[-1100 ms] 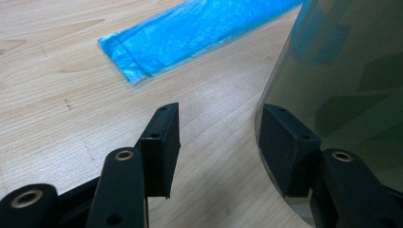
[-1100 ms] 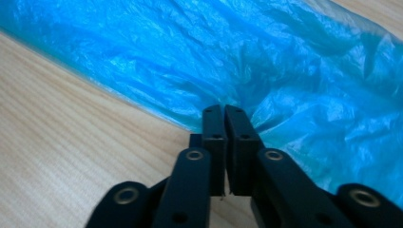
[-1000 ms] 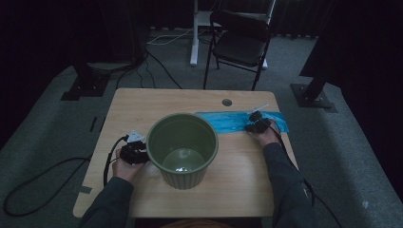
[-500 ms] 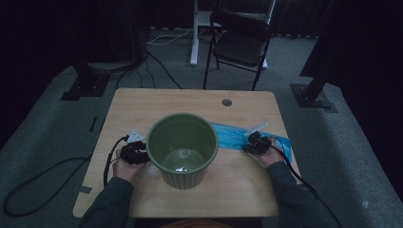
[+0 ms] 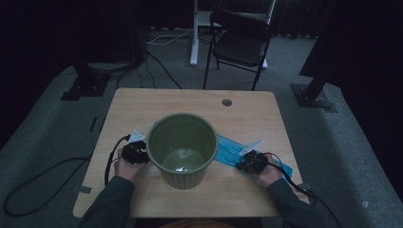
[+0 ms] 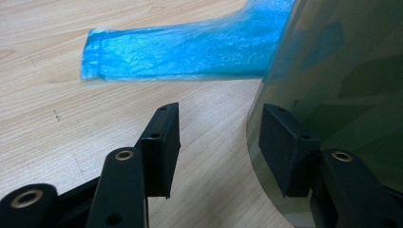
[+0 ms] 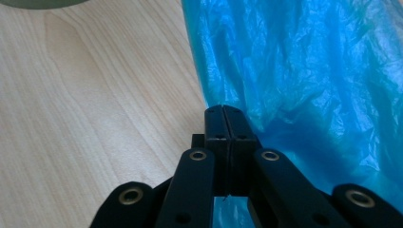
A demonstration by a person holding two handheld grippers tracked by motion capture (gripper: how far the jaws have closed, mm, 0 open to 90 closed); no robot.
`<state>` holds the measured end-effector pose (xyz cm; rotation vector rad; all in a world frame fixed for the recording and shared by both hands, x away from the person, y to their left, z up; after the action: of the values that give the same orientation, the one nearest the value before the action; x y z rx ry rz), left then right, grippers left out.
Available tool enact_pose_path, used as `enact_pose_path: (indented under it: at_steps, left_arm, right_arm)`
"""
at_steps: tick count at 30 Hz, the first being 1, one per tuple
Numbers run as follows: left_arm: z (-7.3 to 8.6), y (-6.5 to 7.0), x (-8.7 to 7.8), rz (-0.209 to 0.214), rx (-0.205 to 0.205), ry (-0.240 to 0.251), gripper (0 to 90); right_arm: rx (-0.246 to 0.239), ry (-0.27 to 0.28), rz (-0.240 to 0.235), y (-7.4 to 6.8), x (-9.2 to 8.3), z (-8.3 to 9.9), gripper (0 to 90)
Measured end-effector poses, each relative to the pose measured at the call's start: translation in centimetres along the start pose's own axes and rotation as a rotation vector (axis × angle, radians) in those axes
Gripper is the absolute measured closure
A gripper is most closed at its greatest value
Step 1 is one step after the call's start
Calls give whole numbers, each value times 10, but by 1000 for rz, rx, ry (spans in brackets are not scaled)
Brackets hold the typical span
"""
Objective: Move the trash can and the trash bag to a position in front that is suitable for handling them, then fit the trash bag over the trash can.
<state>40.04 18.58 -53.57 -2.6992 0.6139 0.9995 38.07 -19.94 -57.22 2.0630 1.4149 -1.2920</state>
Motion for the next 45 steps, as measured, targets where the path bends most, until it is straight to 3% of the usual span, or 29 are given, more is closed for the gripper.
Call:
enact_pose_path:
  at_steps: [2, 5, 14, 23, 27, 30, 36, 42, 45]
  left_arm:
    - [0, 0, 0, 1, -1, 2, 490]
    - [0, -1, 0, 0, -3, 3, 490]
    - [1, -2, 0, -5, -10, 2, 489]
    - [1, -3, 0, -7, -16, 2, 486]
    - [1, -4, -1, -8, -22, 5, 486]
    - [2, -4, -2, -12, -23, -1, 485]
    - [7, -5, -13, 6, -45, 1, 485]
    - [11, -2, -22, 15, -31, 5, 481]
    - [16, 2, -32, 26, -18, 7, 481]
  right_arm:
    - [7, 34, -13, -1, -1, -3, 670]
    - [13, 96, -7, 0, -7, -8, 559]
    - [17, 153, 27, 7, -16, -20, 453]
    - [23, 129, 73, 25, -16, -29, 382]
    - [47, 130, 89, 40, -19, -34, 365]
    - [43, 128, 81, 45, -20, -37, 359]
    - [59, 85, 58, 61, -4, -45, 335]
    - [48, 41, 27, 60, 7, -49, 322]
    - [28, -23, 18, 56, 16, -48, 319]
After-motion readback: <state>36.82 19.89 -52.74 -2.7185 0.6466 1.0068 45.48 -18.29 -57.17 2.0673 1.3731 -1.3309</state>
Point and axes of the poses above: each handheld gripper's, and its own axes: x roughly forward along the jaws, z roughly out of its underside, y roughly to its right, the point moved 6 cm from there along x, roughly forward along the jaws, and after that the axes turned 12 degrees about -z, right-handed, at the moved point
